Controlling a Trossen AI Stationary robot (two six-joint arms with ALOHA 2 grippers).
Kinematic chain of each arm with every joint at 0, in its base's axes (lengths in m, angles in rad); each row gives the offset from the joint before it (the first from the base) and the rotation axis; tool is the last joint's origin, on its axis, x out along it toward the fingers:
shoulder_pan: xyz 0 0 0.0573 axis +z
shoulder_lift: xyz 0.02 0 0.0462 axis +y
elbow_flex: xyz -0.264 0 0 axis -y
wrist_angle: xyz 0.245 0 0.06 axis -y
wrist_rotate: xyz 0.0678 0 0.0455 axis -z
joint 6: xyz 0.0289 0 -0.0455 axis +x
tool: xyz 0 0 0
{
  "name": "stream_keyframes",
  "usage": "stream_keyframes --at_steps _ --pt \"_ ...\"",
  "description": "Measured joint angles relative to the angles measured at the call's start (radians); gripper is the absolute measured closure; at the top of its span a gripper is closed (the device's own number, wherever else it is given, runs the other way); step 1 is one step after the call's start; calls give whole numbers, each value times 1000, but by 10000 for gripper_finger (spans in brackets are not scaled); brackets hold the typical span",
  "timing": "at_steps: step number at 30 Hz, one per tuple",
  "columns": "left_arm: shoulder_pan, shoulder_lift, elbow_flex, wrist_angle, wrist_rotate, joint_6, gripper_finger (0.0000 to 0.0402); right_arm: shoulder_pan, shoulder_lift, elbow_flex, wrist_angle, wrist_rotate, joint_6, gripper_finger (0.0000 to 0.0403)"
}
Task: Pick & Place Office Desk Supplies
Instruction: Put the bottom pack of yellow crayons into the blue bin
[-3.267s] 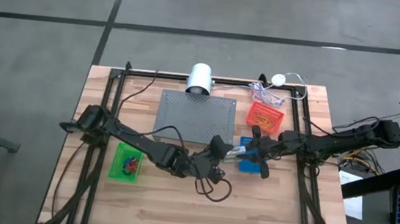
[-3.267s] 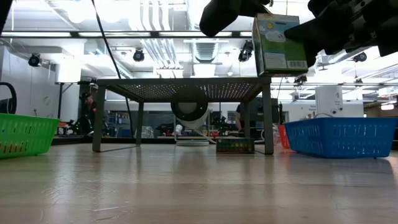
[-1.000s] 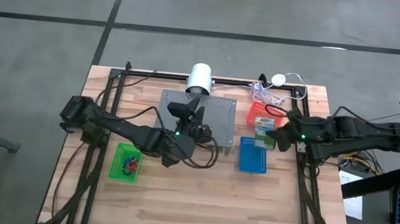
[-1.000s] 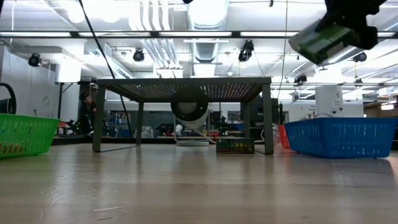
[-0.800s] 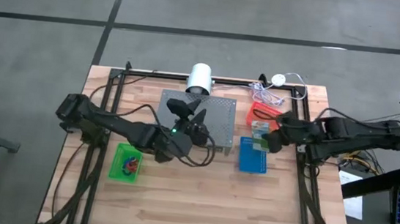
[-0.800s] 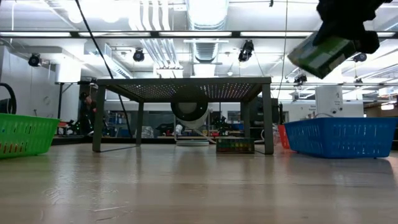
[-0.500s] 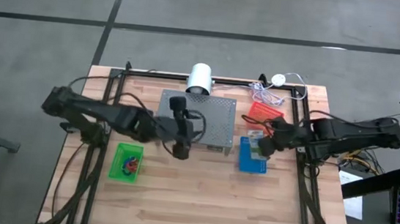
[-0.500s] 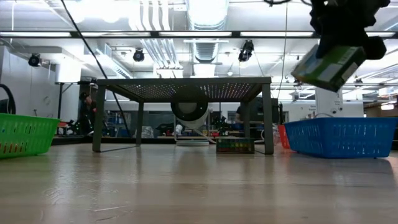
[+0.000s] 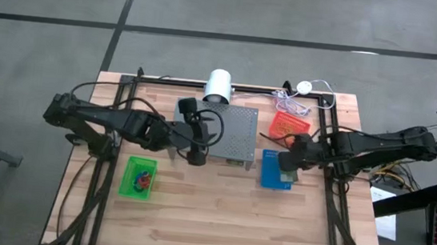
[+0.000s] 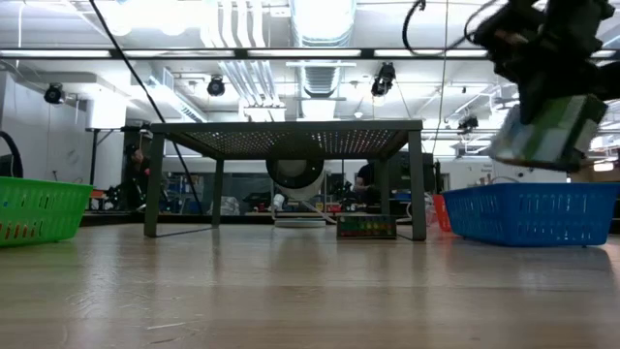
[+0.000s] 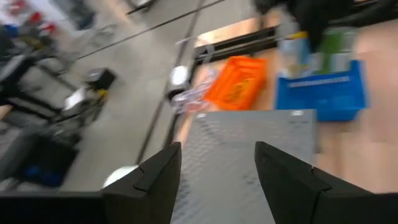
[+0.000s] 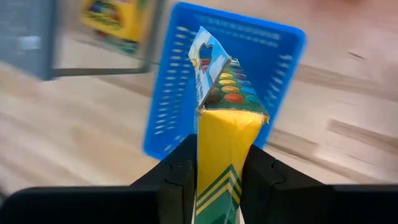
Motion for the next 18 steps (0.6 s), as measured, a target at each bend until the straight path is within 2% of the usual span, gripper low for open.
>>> stream_keyframes --at_steps 3,8,18 --pt "11 0 0 1 -50 -3 193 0 41 0 -23 -1 29 326" --pt "31 0 0 -30 -50 -16 193 0 102 0 10 -9 32 329" --pt "65 0 0 -98 -50 -67 193 0 205 0 12 -11 84 308"
